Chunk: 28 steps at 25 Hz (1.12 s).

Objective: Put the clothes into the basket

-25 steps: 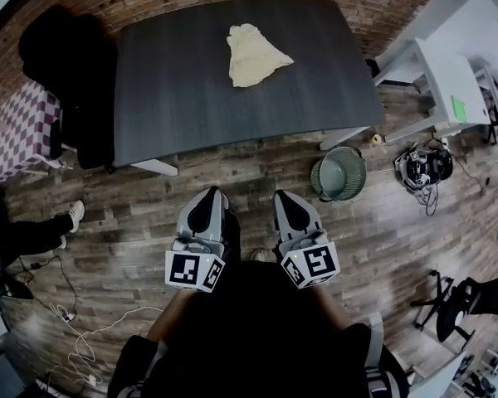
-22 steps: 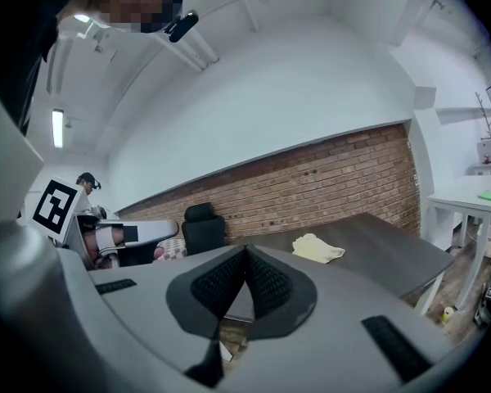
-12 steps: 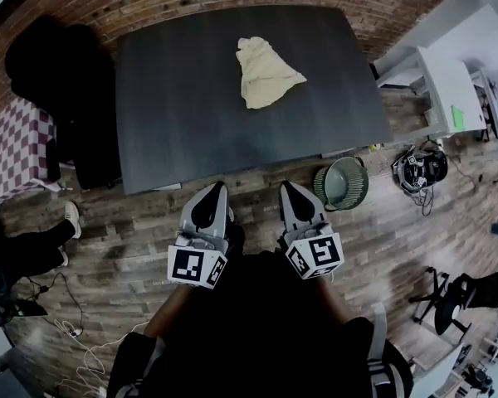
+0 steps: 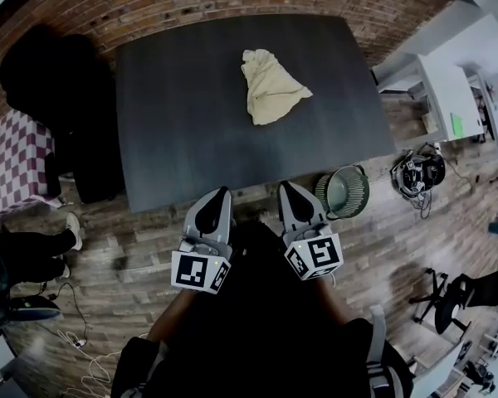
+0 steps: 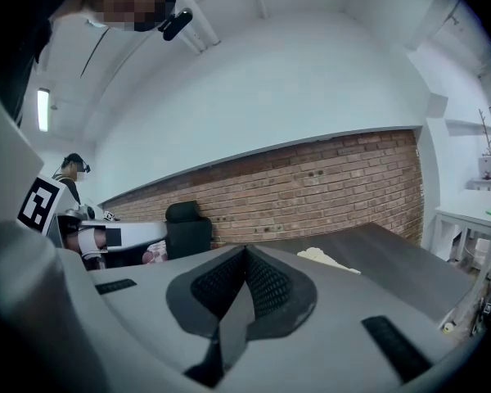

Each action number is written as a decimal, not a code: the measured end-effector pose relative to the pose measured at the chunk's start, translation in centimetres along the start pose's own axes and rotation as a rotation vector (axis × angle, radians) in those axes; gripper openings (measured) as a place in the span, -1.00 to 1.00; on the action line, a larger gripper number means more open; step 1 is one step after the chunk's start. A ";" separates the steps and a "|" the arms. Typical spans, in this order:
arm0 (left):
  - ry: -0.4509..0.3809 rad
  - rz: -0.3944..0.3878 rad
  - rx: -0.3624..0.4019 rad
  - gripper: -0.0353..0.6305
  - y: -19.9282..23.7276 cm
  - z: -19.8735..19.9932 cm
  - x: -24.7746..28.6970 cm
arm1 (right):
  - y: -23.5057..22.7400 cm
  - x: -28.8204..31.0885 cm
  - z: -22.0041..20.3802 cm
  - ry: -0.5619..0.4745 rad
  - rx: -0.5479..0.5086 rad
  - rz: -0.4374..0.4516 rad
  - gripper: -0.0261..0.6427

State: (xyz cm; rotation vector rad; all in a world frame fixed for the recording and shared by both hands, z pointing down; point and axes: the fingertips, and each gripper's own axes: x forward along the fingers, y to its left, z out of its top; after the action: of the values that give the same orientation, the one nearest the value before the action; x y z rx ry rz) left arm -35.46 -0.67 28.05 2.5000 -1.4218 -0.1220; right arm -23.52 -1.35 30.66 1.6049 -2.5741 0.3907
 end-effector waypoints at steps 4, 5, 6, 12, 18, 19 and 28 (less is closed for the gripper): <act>0.008 0.003 -0.011 -0.88 0.8 0.0 1.5 | -0.7 1.7 0.6 -0.001 0.004 0.004 -0.91; 0.011 0.006 -0.011 -0.88 1.1 0.0 1.9 | -0.9 2.2 0.6 0.001 0.010 0.004 -0.91; 0.015 0.010 -0.010 -0.88 1.4 -0.1 2.4 | -1.2 2.7 0.5 0.004 0.016 0.004 -0.91; 0.026 0.014 -0.020 -0.88 3.0 0.0 6.8 | -3.7 6.0 0.3 0.023 0.023 0.010 -0.91; 0.046 0.024 -0.030 -0.88 4.8 0.0 12.0 | -6.4 10.0 0.3 0.062 0.033 0.027 -0.91; 0.049 0.028 -0.030 -0.88 5.3 -0.1 13.0 | -6.9 10.9 0.3 0.066 0.035 0.028 -0.91; 0.103 0.068 -0.041 -0.88 8.6 -2.3 18.9 | -11.1 16.6 -2.3 0.152 0.067 0.026 -0.90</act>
State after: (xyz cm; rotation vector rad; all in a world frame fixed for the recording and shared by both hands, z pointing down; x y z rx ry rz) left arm -32.37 -20.56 33.61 2.3860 -1.4454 -0.0088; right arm -21.17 -19.93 38.13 1.5005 -2.4953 0.5830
